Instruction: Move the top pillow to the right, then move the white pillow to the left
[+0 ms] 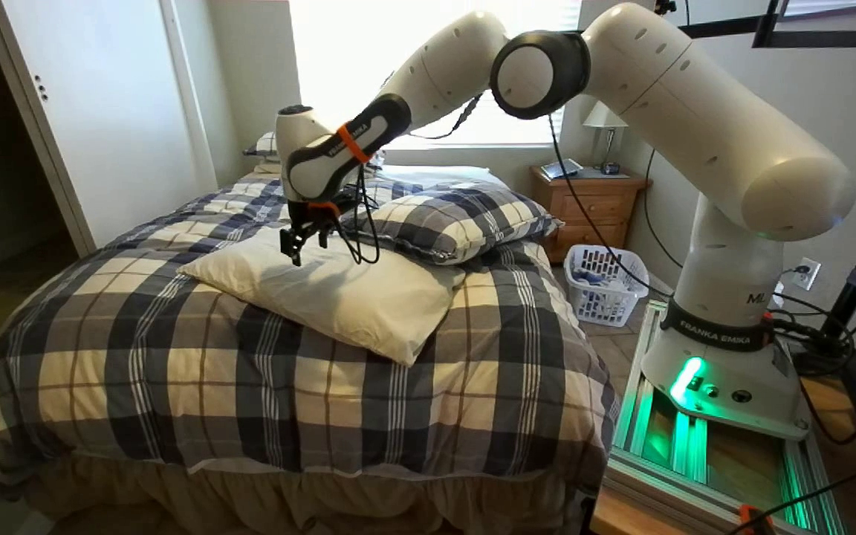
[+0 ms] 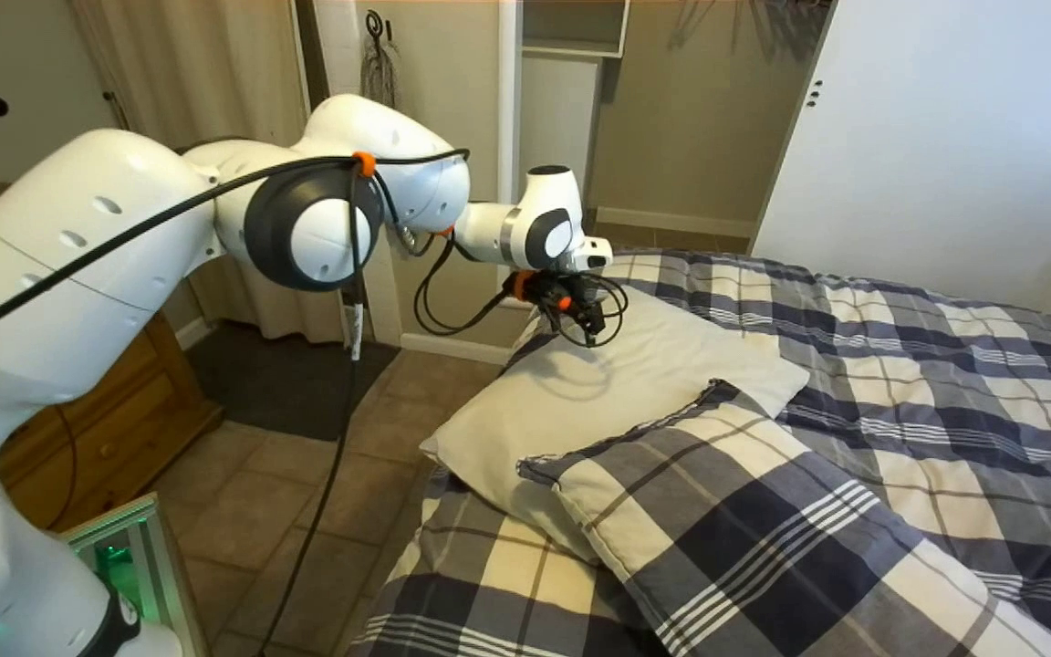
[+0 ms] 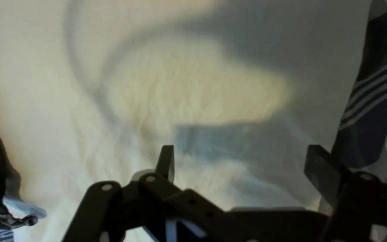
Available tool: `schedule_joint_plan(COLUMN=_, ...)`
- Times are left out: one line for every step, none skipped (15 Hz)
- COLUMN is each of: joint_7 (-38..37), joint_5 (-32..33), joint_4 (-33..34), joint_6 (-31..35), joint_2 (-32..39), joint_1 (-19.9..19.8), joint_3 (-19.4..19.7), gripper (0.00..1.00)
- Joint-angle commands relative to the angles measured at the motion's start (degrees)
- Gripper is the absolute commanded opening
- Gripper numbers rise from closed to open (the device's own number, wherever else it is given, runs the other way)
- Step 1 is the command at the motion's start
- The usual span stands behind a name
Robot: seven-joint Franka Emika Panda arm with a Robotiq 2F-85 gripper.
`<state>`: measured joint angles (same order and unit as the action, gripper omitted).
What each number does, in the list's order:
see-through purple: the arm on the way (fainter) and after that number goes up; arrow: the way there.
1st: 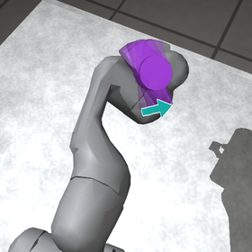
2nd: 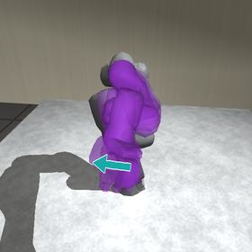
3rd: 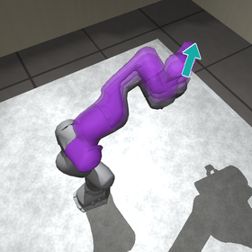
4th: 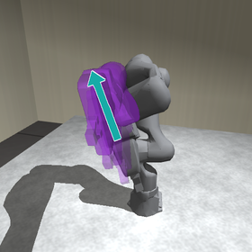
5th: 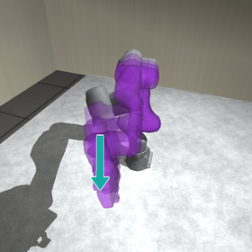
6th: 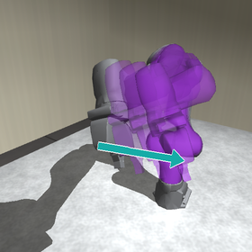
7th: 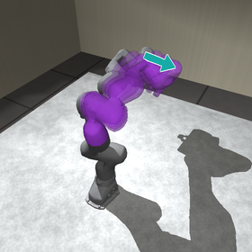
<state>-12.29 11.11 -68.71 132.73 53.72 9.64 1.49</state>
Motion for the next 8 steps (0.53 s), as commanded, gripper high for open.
schedule_joint_plan(joint_7=1.3, joint_5=-3.1, joint_4=8.3, joint_6=-5.3, joint_2=5.7, joint_1=0.1, joint_3=-1.1, gripper=1.00)
schedule_joint_plan(joint_7=1.1, joint_5=-3.4, joint_4=9.4, joint_6=-6.8, joint_2=6.6, joint_1=0.3, joint_3=-1.0, gripper=1.00)
schedule_joint_plan(joint_7=1.0, joint_5=-3.5, joint_4=10.6, joint_6=-8.5, joint_2=7.5, joint_1=0.3, joint_3=-1.0, gripper=1.00)
schedule_joint_plan(joint_7=1.0, joint_5=-3.6, joint_4=11.6, joint_6=-10.6, joint_2=8.4, joint_1=0.4, joint_3=-1.0, gripper=1.00)
schedule_joint_plan(joint_7=0.7, joint_5=-3.5, joint_4=12.7, joint_6=-12.3, joint_2=9.2, joint_1=0.6, joint_3=-0.7, gripper=1.00)
schedule_joint_plan(joint_7=1.0, joint_5=-3.6, joint_4=13.8, joint_6=-14.3, joint_2=10.0, joint_1=0.6, joint_3=-0.7, gripper=1.00)
schedule_joint_plan(joint_7=1.2, joint_5=-3.6, joint_4=14.9, joint_6=-16.3, joint_2=10.8, joint_1=0.5, joint_3=-0.8, gripper=1.00)
schedule_joint_plan(joint_7=1.5, joint_5=-3.4, joint_4=16.1, joint_6=-18.1, joint_2=11.6, joint_1=0.5, joint_3=-0.6, gripper=0.92)
